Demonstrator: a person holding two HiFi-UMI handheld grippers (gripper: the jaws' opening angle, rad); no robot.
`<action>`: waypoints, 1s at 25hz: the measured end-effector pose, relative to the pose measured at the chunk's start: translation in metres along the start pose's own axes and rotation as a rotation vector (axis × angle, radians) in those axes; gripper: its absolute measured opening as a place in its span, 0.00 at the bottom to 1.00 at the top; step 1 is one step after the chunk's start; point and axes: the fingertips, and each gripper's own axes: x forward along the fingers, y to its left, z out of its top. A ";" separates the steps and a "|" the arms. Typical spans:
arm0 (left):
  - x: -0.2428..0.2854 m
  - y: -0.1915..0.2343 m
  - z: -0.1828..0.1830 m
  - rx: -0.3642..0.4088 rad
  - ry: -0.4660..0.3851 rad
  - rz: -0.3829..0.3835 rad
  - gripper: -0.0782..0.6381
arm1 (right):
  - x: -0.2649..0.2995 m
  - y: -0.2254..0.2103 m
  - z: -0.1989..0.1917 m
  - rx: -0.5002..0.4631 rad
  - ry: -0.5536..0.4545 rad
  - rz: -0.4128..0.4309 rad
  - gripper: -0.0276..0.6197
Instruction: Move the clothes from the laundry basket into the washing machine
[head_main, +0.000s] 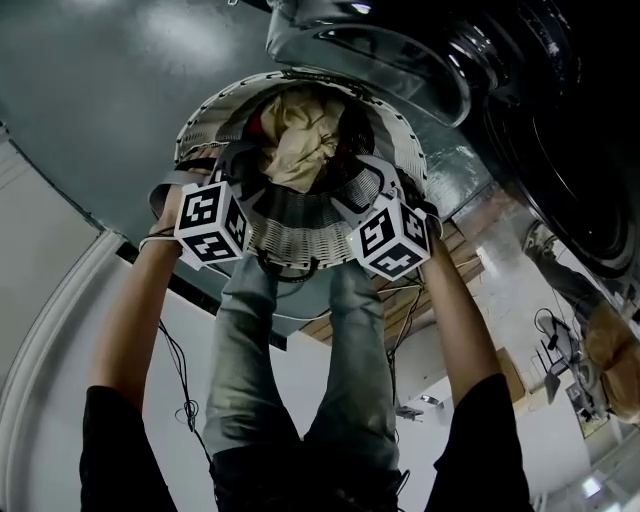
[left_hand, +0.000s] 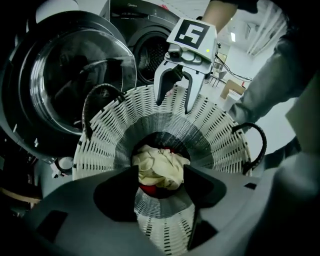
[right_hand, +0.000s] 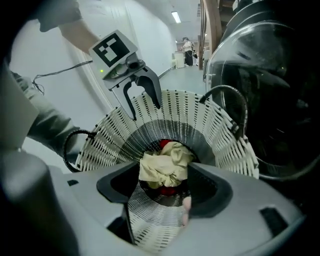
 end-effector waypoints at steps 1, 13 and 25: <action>0.007 0.001 -0.001 0.001 0.002 -0.002 0.51 | 0.007 -0.001 -0.001 -0.009 0.003 0.002 0.52; 0.095 0.013 -0.025 -0.026 0.053 -0.023 0.55 | 0.090 -0.011 -0.040 -0.067 0.070 0.038 0.57; 0.171 -0.003 -0.053 0.116 0.160 -0.087 0.68 | 0.164 -0.006 -0.067 -0.220 0.123 0.102 0.74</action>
